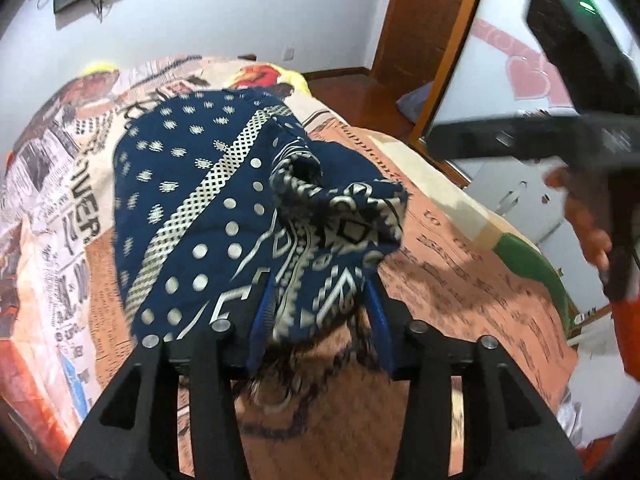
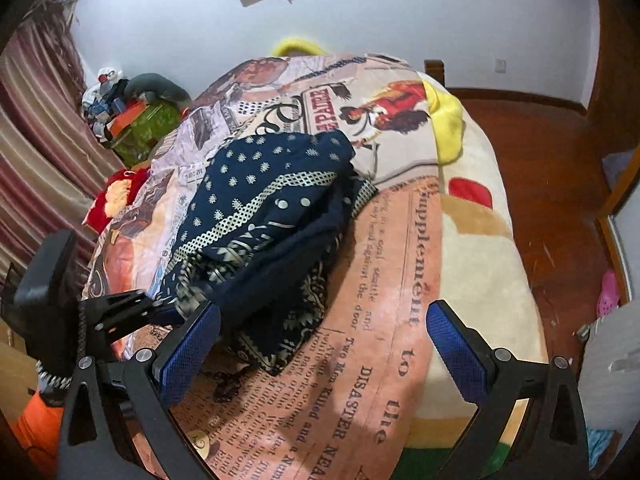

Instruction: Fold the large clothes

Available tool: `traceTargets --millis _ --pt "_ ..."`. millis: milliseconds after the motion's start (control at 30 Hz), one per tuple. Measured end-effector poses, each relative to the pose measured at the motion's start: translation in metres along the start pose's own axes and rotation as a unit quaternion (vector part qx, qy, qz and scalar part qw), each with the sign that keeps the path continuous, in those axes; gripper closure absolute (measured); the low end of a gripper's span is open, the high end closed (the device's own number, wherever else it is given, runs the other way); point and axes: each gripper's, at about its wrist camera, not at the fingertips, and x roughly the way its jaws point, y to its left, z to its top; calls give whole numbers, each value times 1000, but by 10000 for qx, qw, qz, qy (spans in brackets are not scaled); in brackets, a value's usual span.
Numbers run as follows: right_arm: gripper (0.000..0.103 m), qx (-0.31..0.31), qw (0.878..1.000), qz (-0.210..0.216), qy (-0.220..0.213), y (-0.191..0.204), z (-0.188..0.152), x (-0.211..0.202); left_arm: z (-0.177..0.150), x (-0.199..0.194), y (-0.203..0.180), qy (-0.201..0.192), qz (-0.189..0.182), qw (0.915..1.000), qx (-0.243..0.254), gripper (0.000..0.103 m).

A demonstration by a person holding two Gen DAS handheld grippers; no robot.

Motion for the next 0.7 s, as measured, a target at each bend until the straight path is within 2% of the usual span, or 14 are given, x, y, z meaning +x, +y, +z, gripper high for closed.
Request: traceTargets --millis 67,167,300,467,633,700 --pt "0 -81 9999 13 -81 6 4 -3 -4 -14 5 -105 124 9999 -33 47" --pt "0 -172 9996 92 -198 16 12 -2 -8 -35 19 -347 344 9987 -165 47" --pt "0 -218 9993 204 -215 31 24 14 -10 -56 50 -606 857 9935 -443 47" --pt "0 -11 9990 255 361 37 23 63 -18 -65 90 -577 1124 9871 -979 47" --pt "0 84 9954 -40 952 18 2 106 -29 -59 115 -425 1179 9836 -1299 47" --pt "0 235 9934 2 1125 4 -10 114 -31 -52 121 -389 1234 9831 -1294 47"
